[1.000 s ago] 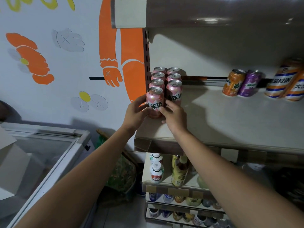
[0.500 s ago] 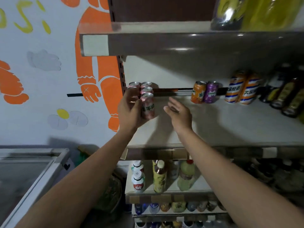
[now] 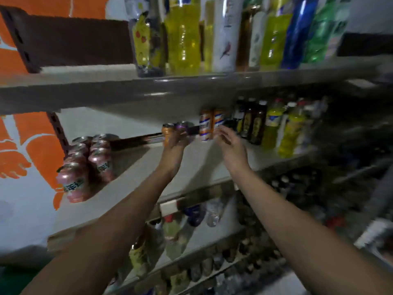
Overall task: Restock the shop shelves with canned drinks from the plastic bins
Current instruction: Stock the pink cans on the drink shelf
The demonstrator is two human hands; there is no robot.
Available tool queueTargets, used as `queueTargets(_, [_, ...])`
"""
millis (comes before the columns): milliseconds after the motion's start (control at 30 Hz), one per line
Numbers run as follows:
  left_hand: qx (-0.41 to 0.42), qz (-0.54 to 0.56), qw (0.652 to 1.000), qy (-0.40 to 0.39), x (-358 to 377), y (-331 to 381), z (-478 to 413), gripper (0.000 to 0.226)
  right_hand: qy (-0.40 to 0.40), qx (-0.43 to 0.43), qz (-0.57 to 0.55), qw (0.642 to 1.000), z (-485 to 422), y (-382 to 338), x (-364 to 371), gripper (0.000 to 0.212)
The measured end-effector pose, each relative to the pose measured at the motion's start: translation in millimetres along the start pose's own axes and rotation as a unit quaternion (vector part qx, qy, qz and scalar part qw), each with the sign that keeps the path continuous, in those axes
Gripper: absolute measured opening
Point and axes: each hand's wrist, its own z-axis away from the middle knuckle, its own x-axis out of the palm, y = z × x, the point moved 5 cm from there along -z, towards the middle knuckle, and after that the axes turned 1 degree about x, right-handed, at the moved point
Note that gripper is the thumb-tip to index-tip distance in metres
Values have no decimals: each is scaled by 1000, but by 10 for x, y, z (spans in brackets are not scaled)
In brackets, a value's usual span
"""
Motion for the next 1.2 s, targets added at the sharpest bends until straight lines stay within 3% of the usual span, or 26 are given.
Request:
queueTargets(133, [12, -5, 996, -90, 1066, 162, -32, 37, 86, -21, 36, 995, 67, -259, -1071, 42])
queueTargets(367, [33, 57, 972, -224, 2923, 578, 378, 34, 232, -46, 95, 967, 529, -713, -2884, 38])
queueTargets(567, [31, 115, 940, -321, 4163, 993, 1011, 31, 313, -49, 143, 938, 1193, -1189, -4084, 41])
queueTargets(733, [43, 133, 905, -401, 5000, 1313, 1472, 17, 388, -55, 168, 905, 1796, -1520, -4866, 41])
queueTargets(833, [59, 135, 884, -443, 5453, 1506, 1722, 39, 427, -58, 161, 888, 2100, -1685, -5252, 44])
queueTargets(1000, [115, 112, 869, -468, 6017, 1738, 2058, 36, 470, -66, 185, 861, 2428, -1862, -5700, 44])
queueTargets(1200, [108, 121, 849, -503, 6432, 1849, 2284, 27, 507, -61, 204, 835, 2584, -1981, -6045, 41])
